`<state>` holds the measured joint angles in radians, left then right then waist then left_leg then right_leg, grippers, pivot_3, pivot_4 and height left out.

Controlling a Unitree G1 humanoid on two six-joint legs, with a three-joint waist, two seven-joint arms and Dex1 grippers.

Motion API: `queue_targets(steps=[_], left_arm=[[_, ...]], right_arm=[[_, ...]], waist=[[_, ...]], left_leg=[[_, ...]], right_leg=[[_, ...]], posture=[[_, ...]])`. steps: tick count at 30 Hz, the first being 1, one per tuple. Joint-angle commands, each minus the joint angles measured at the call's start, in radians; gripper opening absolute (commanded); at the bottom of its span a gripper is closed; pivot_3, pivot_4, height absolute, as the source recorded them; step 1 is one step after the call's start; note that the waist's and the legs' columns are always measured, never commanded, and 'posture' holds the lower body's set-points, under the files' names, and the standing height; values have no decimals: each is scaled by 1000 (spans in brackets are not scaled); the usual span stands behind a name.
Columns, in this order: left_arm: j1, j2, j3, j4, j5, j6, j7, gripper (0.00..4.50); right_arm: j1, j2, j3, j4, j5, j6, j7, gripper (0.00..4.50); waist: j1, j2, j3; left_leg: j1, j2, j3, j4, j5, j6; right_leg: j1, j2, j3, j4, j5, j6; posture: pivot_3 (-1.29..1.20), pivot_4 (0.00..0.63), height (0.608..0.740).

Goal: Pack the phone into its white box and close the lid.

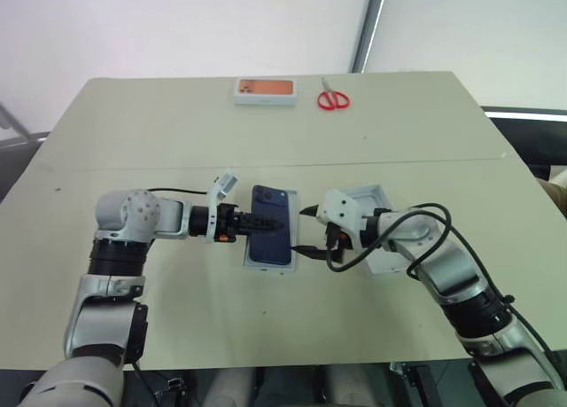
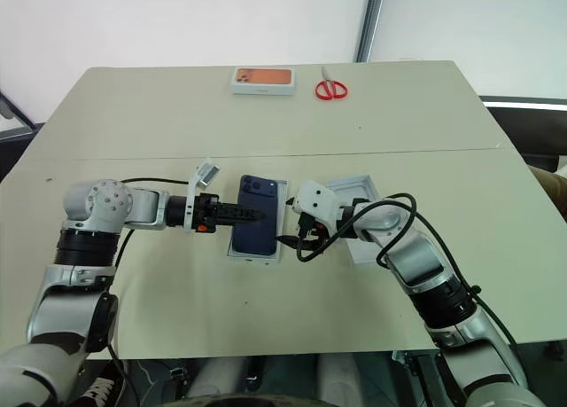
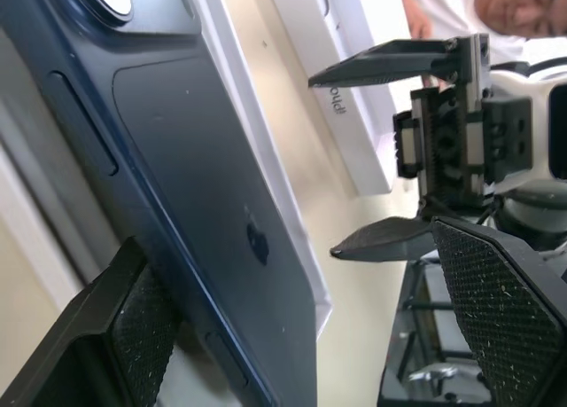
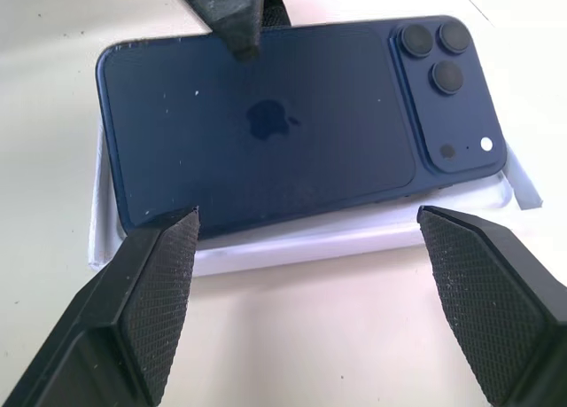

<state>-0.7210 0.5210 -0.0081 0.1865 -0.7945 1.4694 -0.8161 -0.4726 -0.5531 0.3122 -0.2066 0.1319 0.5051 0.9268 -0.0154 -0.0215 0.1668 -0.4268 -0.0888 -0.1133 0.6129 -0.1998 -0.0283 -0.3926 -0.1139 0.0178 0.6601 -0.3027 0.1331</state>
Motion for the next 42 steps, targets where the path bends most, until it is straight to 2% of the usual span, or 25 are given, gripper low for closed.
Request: queue_targets(steps=[1, 5, 13, 28, 33, 36, 42], left_arm=[[-12, 50, -72, -33, 43, -61, -46, 4413], [-32, 41, -83, 12, 65, -97, -52, 4413], [-7, 45, -96, -16, 73, -117, -67, 4413], [-17, 96, -85, -63, 82, -114, -71, 4413], [2, 142, -82, -93, 80, -113, -86, 4413], [23, 184, -81, -103, 89, -136, -101, 4413], [40, 186, -37, -71, 141, -219, -51, 4413]], right_arm=[[-22, 14, 2, -7, -3, -24, -3, 4119], [-21, 17, 1, -3, -8, -28, -7, 4119], [-20, 19, -4, -3, -12, -26, -6, 4119], [-28, 27, 1, 18, -16, -36, -6, 4119], [-23, 26, -2, 16, -15, -35, -6, 4119], [-18, 15, -2, 17, -20, -40, -2, 4119], [-20, 14, -14, 32, -25, -49, -5, 4119]], waist=[[0, 0, 0], [2, 0, 0], [2, 0, 0], [0, 0, 0], [-2, 0, 0], [-2, 0, 0], [4, 0, 0]], left_leg=[[0, 0, 0, 0, 0, 0], [0, 0, 0, 0, 0, 0], [0, 0, 0, 1, 0, 0], [0, 0, 0, 1, 0, 0], [0, 0, 0, 0, 0, 0], [0, 0, 0, 0, 0, 0], [0, 0, 0, 1, 0, 0]], right_leg=[[0, 0, 0, 0, 0, 0], [0, 0, 0, 0, 0, 0], [1, 0, 0, 1, 0, 0], [0, 0, 0, 1, 0, 0], [-1, 0, 0, 2, 0, 0], [-1, 0, 1, 2, 0, 0], [0, 0, 0, 2, 0, 0]], posture=[[0, 150, 740], [0, 150, 740], [0, 150, 740], [0, 150, 740], [0, 150, 740], [0, 150, 740], [0, 150, 740]])
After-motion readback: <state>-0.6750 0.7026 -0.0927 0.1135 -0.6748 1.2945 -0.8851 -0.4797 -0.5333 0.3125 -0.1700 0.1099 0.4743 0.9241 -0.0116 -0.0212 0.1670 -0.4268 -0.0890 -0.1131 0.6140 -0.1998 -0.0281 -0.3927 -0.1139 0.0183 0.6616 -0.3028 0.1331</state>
